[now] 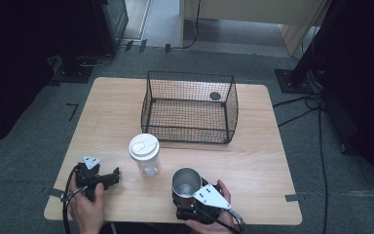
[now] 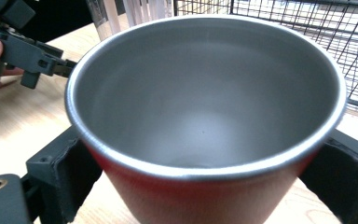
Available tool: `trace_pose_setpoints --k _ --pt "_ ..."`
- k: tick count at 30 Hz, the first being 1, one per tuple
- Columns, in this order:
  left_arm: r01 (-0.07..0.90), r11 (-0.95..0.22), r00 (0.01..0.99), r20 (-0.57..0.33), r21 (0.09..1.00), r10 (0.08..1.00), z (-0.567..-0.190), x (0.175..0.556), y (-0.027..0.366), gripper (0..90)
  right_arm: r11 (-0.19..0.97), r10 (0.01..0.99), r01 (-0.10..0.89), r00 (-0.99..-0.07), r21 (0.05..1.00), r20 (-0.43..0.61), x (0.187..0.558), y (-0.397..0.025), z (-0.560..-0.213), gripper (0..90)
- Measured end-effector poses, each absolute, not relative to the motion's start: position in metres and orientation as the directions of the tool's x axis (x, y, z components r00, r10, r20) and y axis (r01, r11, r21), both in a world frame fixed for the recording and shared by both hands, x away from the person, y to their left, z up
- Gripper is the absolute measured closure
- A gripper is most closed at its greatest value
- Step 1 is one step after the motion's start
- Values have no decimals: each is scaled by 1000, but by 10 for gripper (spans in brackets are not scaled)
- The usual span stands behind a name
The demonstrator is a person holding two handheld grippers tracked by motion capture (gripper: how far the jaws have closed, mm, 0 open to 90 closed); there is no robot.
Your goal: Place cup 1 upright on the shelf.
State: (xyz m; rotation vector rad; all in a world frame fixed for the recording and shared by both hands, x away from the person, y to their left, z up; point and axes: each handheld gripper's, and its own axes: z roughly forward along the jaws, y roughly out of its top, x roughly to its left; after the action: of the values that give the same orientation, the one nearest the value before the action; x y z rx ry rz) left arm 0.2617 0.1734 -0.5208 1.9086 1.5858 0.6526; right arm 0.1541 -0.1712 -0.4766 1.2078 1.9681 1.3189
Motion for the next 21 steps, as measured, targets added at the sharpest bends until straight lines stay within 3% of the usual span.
trace_pose_setpoints --k 7,11,21 --pt "707 -136 179 11 694 984 -521 262 173 0 145 883 426 -463 893 77 161 -162 -477 8" --pt "707 -137 179 12 694 984 -521 262 173 0 145 889 415 -454 898 66 162 -159 -477 66" --pt "706 -134 178 10 695 984 -521 262 173 0 154 895 406 -443 901 47 162 -160 -475 74"
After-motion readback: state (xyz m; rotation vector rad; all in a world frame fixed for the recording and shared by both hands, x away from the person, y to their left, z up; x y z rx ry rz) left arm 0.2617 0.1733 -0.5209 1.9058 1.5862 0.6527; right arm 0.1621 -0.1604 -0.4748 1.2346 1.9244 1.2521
